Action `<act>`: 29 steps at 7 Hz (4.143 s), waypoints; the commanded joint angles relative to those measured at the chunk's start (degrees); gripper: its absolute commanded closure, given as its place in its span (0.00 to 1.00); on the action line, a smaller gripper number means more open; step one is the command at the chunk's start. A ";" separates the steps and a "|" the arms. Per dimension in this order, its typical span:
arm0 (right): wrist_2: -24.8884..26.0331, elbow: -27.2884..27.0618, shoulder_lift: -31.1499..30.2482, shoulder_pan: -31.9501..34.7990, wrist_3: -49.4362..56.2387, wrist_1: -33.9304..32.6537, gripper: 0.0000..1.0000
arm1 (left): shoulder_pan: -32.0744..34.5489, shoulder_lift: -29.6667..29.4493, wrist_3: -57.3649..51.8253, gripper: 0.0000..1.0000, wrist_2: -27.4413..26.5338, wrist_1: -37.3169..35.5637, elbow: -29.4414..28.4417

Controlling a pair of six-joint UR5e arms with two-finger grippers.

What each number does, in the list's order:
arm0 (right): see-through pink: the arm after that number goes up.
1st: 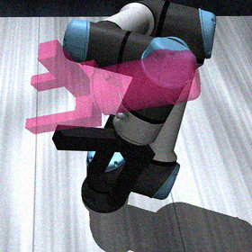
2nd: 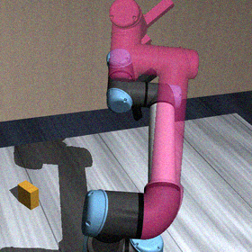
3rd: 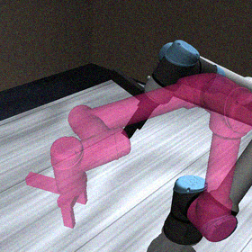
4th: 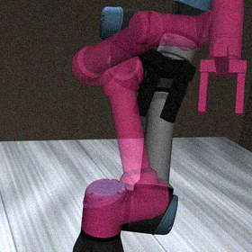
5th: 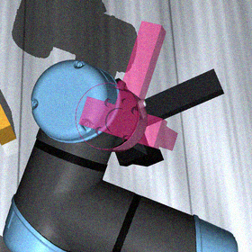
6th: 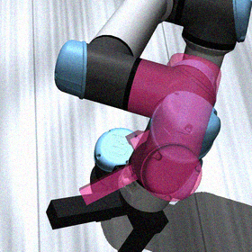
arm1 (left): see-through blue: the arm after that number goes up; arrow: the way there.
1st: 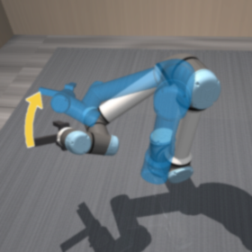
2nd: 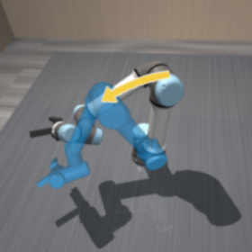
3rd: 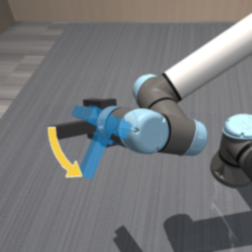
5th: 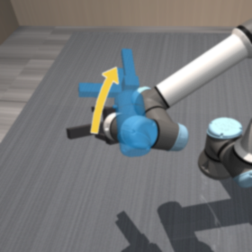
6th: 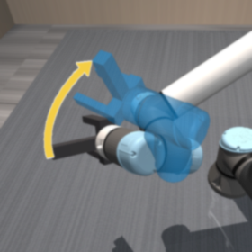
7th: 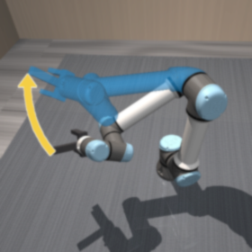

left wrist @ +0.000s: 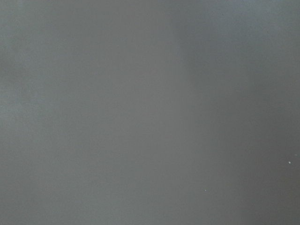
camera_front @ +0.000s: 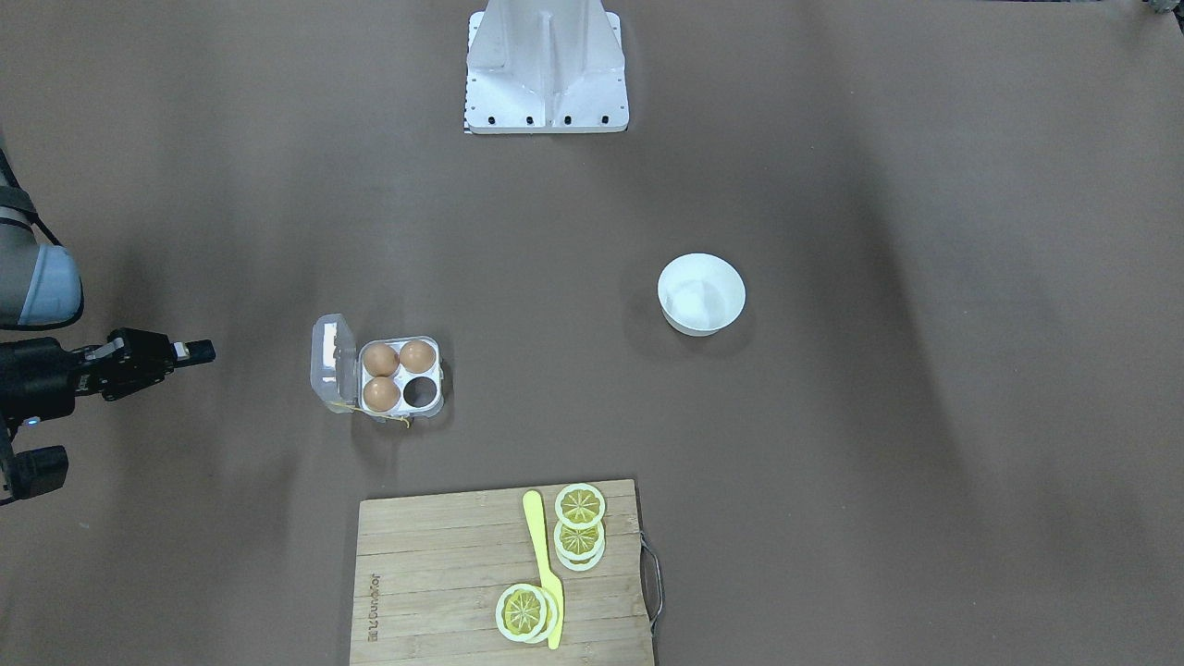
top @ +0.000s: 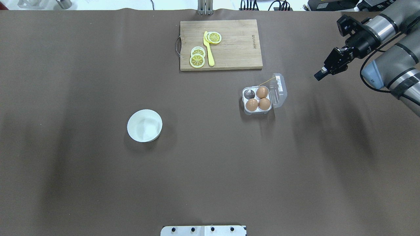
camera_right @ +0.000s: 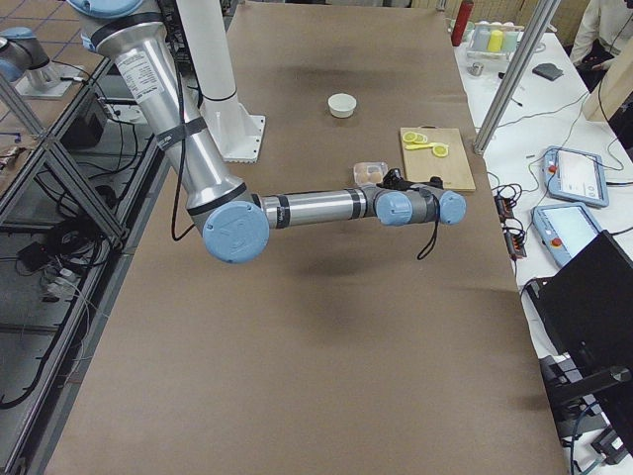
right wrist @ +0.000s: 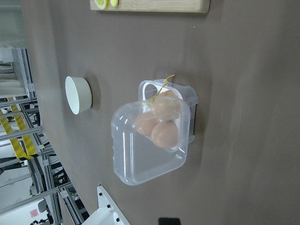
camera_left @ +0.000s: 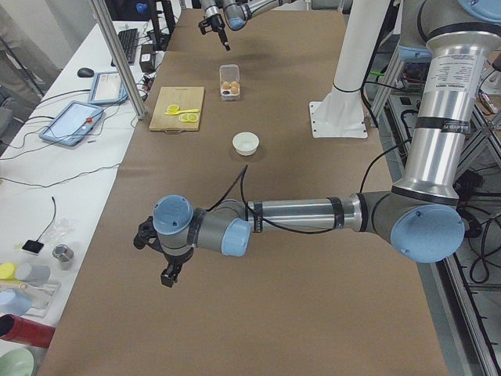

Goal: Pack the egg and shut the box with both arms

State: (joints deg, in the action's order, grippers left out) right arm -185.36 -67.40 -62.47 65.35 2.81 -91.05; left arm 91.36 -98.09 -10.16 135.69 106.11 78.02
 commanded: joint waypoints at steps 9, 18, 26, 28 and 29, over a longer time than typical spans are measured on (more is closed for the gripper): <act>0.09 11.59 11.41 -6.02 0.00 -2.90 1.00 | 0.13 -0.08 -0.03 0.02 0.01 0.07 0.21; 0.00 13.35 16.42 -7.69 0.00 -5.63 1.00 | 0.48 0.53 -0.03 0.02 0.01 0.15 1.26; 23.68 -1.93 3.35 6.51 -1.94 -2.22 1.00 | 0.39 0.53 -0.03 0.02 0.01 -0.11 1.70; 31.43 -3.35 -3.85 13.80 -1.23 6.10 1.00 | 0.39 0.27 -0.03 0.02 0.01 -0.37 1.70; 33.81 -3.61 -6.41 17.32 -0.97 8.76 1.00 | 0.39 0.09 -0.03 0.02 0.01 -0.55 1.70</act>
State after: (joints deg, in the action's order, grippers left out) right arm -155.02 -70.57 -65.45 78.52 1.56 -86.25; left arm 91.76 -97.81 -10.20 135.73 105.76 79.72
